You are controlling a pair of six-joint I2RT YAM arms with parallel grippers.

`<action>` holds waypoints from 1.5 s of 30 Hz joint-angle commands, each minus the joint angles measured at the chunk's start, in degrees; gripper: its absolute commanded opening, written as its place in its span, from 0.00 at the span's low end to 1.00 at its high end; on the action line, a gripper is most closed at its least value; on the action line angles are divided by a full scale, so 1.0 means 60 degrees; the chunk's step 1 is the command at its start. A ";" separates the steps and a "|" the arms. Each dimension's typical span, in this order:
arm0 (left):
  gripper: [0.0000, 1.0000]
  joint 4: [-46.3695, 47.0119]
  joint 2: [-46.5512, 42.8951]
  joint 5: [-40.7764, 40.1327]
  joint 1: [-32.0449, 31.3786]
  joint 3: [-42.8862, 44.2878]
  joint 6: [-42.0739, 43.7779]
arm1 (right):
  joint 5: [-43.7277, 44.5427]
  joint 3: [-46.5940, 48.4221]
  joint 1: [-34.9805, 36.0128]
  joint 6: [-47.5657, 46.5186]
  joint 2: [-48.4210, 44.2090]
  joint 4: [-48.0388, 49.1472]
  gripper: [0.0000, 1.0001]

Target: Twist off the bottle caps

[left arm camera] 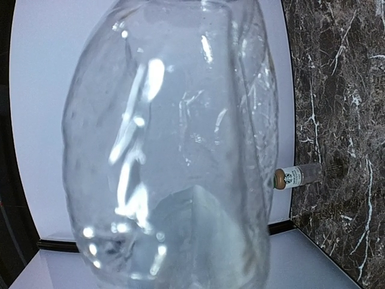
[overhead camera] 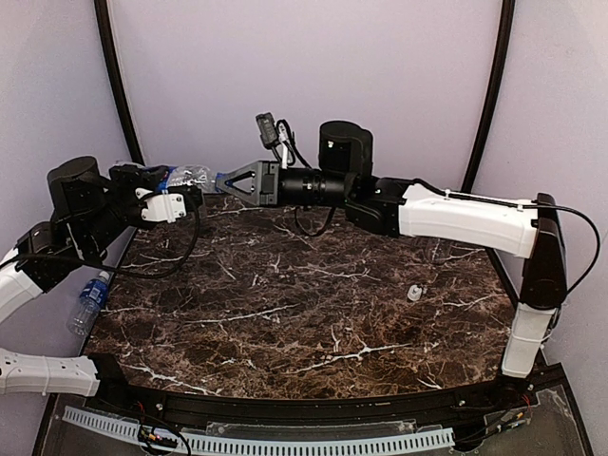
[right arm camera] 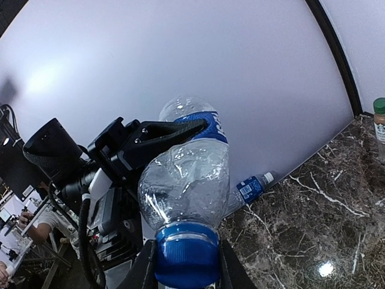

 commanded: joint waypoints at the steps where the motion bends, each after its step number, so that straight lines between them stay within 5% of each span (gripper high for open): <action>1: 0.14 -0.2202 -0.0105 0.0797 -0.0055 0.0647 -0.0801 | 0.0127 -0.0195 0.0236 -0.2744 -0.0738 -0.0680 0.00; 5: 0.15 -0.5094 0.0000 0.1820 -0.0053 0.1323 -0.1572 | 0.2166 -0.1260 0.1161 -0.7306 -0.1901 -0.1525 0.00; 12: 0.14 -0.6818 0.0260 0.2400 -0.0065 0.1455 -0.1846 | 0.7483 -0.2475 0.3372 -1.4673 -0.2456 -0.1429 0.00; 16: 0.13 -0.7319 0.0336 0.2797 -0.0071 0.1621 -0.1955 | 0.9870 -0.3599 0.4074 -1.9351 -0.2148 0.0746 0.00; 20: 0.12 -0.7698 0.0335 0.2951 -0.0070 0.1631 -0.1867 | 1.0525 -0.4427 0.4323 -2.2747 -0.1910 0.3073 0.00; 30: 0.11 -0.8439 0.0266 0.3543 -0.0067 0.1714 -0.2023 | 1.0046 -0.4193 0.4675 -2.3962 -0.1474 0.3000 0.00; 33: 0.11 -0.8275 0.0286 0.3609 -0.0063 0.1826 -0.2250 | 0.9804 -0.4286 0.4643 -2.3636 -0.1422 0.4099 0.00; 39: 0.10 -0.8165 0.0334 0.3917 -0.0077 0.2333 -0.2811 | 0.9704 -0.4305 0.4582 -2.2821 -0.1559 0.4303 0.29; 43: 0.09 -0.8148 0.0361 0.4067 -0.0077 0.2463 -0.3035 | 0.9723 -0.4318 0.4516 -2.2768 -0.1476 0.4430 0.35; 45: 0.09 -0.8181 0.0360 0.4079 -0.0070 0.2506 -0.3047 | 0.9762 -0.4319 0.4486 -2.2719 -0.1450 0.4566 0.53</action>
